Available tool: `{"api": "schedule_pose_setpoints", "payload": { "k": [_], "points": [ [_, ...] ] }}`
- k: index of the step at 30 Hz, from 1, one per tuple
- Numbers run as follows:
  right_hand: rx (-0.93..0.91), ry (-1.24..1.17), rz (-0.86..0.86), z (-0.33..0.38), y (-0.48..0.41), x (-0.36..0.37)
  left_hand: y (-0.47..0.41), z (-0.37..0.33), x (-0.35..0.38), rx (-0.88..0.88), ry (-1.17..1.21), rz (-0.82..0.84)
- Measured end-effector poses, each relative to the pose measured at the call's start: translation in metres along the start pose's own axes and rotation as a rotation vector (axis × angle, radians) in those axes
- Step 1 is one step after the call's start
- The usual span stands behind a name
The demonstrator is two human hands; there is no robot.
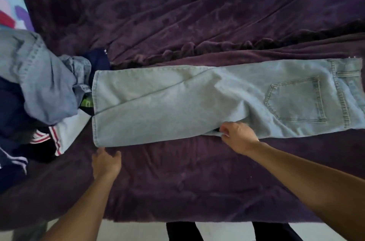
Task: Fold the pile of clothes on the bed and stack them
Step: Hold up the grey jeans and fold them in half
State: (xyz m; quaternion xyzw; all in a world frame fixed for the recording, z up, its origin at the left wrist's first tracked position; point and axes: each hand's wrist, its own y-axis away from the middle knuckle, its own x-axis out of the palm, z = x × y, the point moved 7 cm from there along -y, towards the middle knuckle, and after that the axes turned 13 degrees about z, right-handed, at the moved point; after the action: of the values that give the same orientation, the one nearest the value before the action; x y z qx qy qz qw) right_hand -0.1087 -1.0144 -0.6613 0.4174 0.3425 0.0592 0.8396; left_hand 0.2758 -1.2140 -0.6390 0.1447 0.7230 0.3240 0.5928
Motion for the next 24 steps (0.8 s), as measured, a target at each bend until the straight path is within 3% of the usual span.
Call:
{"api": "schedule_pose_setpoints", "payload": {
  "k": [3, 5, 8, 10, 13, 16, 18, 20, 22, 24],
  "points": [
    [-0.006, 0.050, -0.107, 0.044, -0.025, 0.022, -0.064, 0.010, -0.023, 0.006, 0.186, 0.023],
    [0.041, 0.018, -0.155, 0.068, -0.046, 0.044, -0.102, 0.012, -0.020, 0.039, 0.412, 0.184],
    [0.244, -0.115, -0.149, 0.087, -0.064, 0.076, -0.124, 0.012, -0.025, 0.134, 0.583, 0.320],
    [0.355, -0.198, -0.128, 0.093, -0.063, 0.088, -0.123, 0.006, -0.048, 0.311, 0.491, 0.233],
    [0.366, -0.282, -0.166, 0.100, -0.054, 0.076, -0.115, -0.026, -0.095, 0.615, 0.379, 0.107],
    [0.373, -0.359, -0.272, 0.100, -0.037, 0.045, -0.115, -0.076, -0.152, 0.754, 0.414, -0.043],
    [0.374, -0.391, -0.340, 0.099, -0.028, 0.026, -0.128, -0.107, -0.181, 0.736, 0.403, -0.167],
    [0.377, -0.407, -0.380, 0.096, -0.024, 0.015, -0.152, -0.121, -0.192, 0.590, 0.347, -0.226],
    [0.400, -0.343, -0.385, 0.093, -0.022, 0.013, -0.180, -0.119, -0.181, 0.441, 0.351, -0.139],
    [0.410, -0.174, -0.359, 0.092, -0.022, 0.019, -0.196, -0.110, -0.151, 0.366, 0.408, 0.090]
  ]
}}
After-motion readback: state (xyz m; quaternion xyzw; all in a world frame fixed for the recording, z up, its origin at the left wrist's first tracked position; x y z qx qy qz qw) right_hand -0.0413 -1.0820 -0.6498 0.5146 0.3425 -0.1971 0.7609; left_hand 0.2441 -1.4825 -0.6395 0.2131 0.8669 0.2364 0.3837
